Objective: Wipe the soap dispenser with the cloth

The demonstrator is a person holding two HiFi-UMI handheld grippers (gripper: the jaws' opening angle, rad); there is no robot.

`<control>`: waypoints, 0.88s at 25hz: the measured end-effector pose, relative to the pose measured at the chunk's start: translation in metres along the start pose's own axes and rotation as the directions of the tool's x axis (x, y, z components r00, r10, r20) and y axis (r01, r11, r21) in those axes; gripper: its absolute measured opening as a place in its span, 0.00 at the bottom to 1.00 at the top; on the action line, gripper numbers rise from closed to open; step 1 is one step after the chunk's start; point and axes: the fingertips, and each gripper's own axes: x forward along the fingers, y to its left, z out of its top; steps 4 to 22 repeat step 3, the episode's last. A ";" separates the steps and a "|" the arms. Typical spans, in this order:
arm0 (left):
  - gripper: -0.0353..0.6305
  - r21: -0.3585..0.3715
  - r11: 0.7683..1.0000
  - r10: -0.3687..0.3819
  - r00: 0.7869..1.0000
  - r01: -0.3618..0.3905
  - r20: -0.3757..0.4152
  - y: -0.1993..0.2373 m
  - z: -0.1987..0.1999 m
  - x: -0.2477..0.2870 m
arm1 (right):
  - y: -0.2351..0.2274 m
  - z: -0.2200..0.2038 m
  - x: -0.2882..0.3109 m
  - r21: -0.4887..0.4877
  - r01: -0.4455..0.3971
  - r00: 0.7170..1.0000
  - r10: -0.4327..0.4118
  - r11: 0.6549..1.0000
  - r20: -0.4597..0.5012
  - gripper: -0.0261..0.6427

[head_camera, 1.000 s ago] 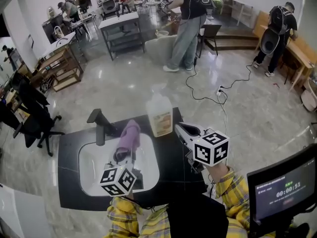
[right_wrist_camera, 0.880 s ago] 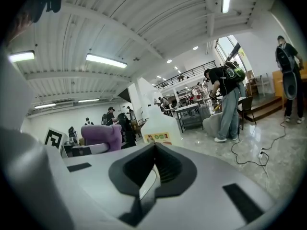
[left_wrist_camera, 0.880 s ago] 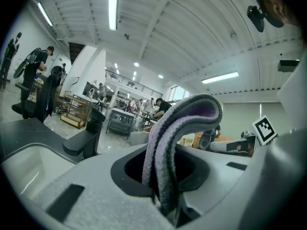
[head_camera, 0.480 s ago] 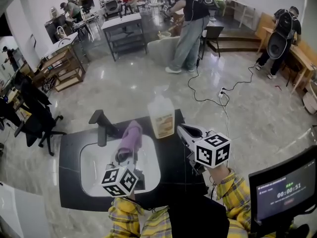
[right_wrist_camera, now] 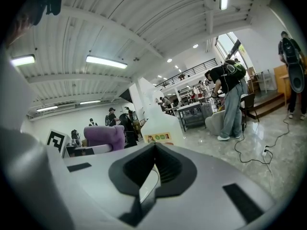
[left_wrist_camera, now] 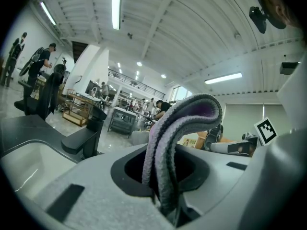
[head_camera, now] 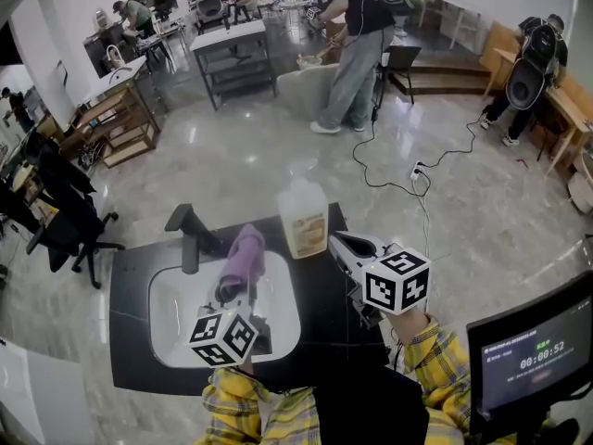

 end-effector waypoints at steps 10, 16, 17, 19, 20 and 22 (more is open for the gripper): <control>0.16 0.000 1.000 -0.007 1.000 0.007 -0.004 0.004 -0.007 -0.002 | 0.002 -0.009 0.002 0.002 0.001 1.000 -0.001 1.000 -0.002 0.05; 0.16 0.000 1.000 -0.007 1.000 0.007 -0.004 0.004 -0.007 -0.002 | 0.002 -0.009 0.002 0.002 0.001 1.000 -0.001 1.000 -0.002 0.05; 0.16 0.000 1.000 -0.007 1.000 0.007 -0.004 0.004 -0.007 -0.002 | 0.002 -0.009 0.002 0.002 0.001 1.000 -0.001 1.000 -0.002 0.05; 0.16 0.000 1.000 -0.007 1.000 0.007 -0.004 0.004 -0.007 -0.002 | 0.002 -0.009 0.002 0.002 0.001 1.000 -0.001 1.000 -0.002 0.05; 0.16 0.000 1.000 -0.007 1.000 0.007 -0.004 0.004 -0.007 -0.002 | 0.002 -0.009 0.002 0.002 0.001 1.000 -0.001 1.000 -0.002 0.05; 0.16 0.000 1.000 -0.007 1.000 0.007 -0.004 0.004 -0.007 -0.002 | 0.002 -0.009 0.002 0.002 0.001 1.000 -0.001 1.000 -0.002 0.05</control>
